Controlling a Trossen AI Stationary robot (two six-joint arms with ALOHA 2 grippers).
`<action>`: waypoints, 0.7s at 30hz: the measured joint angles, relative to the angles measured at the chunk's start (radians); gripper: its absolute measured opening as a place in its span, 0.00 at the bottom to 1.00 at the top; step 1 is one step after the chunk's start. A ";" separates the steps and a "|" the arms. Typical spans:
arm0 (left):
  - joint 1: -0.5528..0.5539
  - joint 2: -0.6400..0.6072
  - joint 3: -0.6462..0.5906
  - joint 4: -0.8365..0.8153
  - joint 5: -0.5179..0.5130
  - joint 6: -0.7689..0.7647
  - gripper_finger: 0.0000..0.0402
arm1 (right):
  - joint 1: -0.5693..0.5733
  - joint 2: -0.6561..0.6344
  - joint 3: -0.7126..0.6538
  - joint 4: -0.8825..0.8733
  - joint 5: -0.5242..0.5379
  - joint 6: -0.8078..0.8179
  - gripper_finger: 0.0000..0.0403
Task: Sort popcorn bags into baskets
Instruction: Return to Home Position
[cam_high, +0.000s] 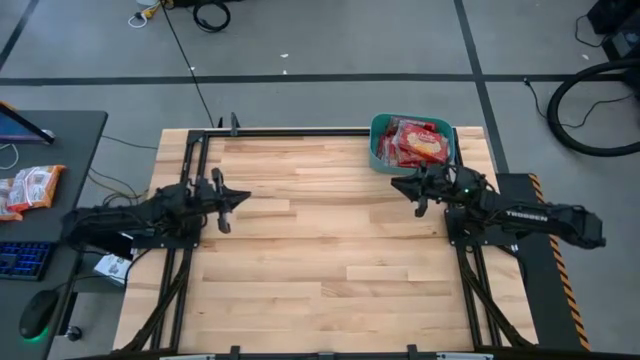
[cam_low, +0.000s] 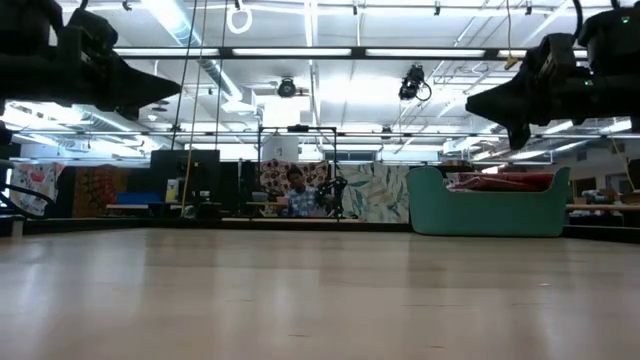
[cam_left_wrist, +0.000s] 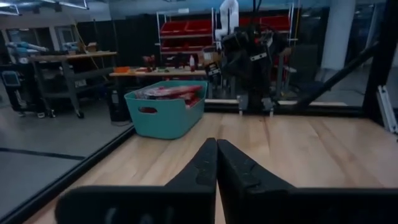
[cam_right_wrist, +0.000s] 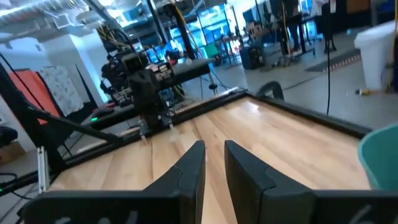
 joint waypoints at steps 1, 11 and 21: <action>0.000 -0.020 -0.004 -0.011 0.000 -0.002 0.02 | 0.000 -0.009 0.000 -0.005 -0.001 -0.013 0.16; 0.000 -0.131 -0.004 -0.025 0.033 0.032 0.03 | 0.002 -0.026 0.000 -0.011 -0.013 -0.093 0.16; 0.000 -0.130 -0.005 -0.025 0.038 -0.154 0.03 | 0.002 -0.025 0.000 -0.010 -0.013 -0.088 0.16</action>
